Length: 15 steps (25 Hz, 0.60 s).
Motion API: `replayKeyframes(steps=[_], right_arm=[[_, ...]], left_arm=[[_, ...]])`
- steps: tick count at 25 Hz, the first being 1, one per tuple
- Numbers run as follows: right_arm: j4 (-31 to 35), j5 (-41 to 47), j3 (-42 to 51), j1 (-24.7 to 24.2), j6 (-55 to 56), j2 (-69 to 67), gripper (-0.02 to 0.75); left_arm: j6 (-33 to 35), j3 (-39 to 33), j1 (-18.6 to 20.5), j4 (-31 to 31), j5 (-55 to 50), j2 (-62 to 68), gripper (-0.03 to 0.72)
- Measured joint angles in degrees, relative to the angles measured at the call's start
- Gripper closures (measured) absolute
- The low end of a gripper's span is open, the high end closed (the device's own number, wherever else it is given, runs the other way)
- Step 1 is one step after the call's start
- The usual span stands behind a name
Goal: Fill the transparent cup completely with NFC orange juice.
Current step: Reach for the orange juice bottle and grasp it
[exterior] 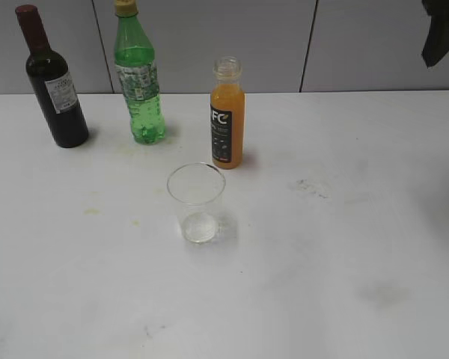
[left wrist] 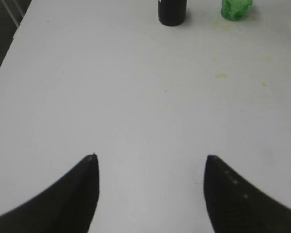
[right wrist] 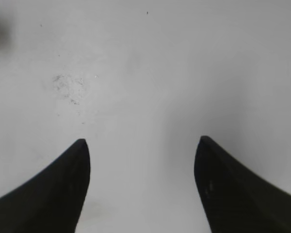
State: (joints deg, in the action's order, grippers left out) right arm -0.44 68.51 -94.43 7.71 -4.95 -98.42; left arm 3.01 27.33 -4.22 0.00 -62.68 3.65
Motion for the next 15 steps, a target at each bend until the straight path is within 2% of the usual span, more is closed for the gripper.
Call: replayKeyframes(steps=[3, 6, 15], right_arm=[[0.4, 0.4, 1.5, -0.2, 0.2, 3.4, 0.219], [3.0, 0.4, 6.7, -0.2, 0.6, 10.0, 0.219], [4.6, 0.6, 34.7, -0.2, 1.0, 36.9, 0.220]], left_arm=[[0.0, 0.0, 0.0, 0.0, 0.0, 0.0, 0.167], [0.0, 0.0, 0.0, 0.0, 0.0, 0.0, 0.167], [0.0, 0.0, 0.0, 0.0, 0.0, 0.0, 0.167]])
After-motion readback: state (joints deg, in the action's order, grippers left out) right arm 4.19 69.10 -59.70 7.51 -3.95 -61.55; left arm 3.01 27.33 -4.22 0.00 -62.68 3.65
